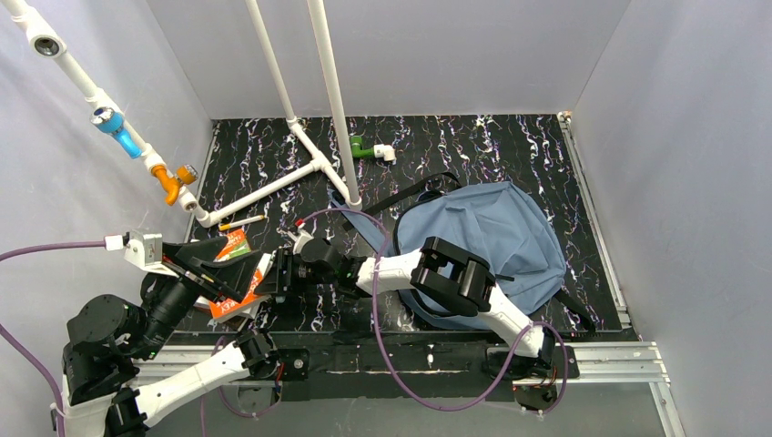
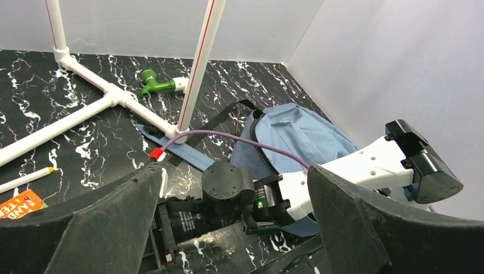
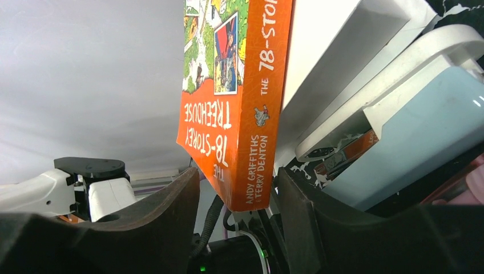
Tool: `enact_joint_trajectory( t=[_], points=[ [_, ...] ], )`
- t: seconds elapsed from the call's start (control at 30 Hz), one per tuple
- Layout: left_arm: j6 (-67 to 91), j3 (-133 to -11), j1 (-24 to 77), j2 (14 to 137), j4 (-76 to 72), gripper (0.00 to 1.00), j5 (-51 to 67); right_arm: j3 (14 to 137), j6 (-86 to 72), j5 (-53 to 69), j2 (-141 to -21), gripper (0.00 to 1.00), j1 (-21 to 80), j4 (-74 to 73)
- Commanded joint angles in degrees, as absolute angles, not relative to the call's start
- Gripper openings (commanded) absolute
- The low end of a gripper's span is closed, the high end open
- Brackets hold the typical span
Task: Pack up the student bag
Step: Pick up the book at the corner of the board.
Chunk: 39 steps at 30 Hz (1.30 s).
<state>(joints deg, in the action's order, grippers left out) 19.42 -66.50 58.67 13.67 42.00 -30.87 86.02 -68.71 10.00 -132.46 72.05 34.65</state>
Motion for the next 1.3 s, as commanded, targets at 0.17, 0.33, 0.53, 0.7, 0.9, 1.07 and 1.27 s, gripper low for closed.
enact_joint_trajectory(
  t=[0.17,0.33,0.53,0.7,0.9,1.07,1.27],
  points=[
    [20.14,-67.30,58.65,15.80,40.69,0.98,-30.95,87.43,-67.41,11.63,-133.79,0.44,71.63,36.07],
    [20.43,-68.02,58.68,16.58,40.90,0.98,-31.61,83.87,-66.11,11.84,-130.79,0.17,71.54,37.08],
    [22.66,-67.57,58.63,16.16,41.37,0.98,-33.02,73.91,-66.13,12.19,-121.46,0.01,70.45,39.17],
    [25.46,-67.01,58.62,17.20,41.31,0.98,-34.25,71.37,-62.95,13.43,-113.04,0.01,68.60,29.35],
    [27.26,-67.35,58.62,20.10,40.36,0.98,-33.87,68.81,-62.00,13.48,-107.55,0.01,67.51,27.82],
    [30.05,-67.03,58.64,21.49,40.78,0.98,-33.23,66.43,-64.32,14.31,-102.62,0.01,67.27,30.34],
    [32.25,-65.03,58.62,22.19,40.43,0.98,-34.01,64.73,-66.52,14.65,-101.14,0.01,66.87,33.60]
  ],
)
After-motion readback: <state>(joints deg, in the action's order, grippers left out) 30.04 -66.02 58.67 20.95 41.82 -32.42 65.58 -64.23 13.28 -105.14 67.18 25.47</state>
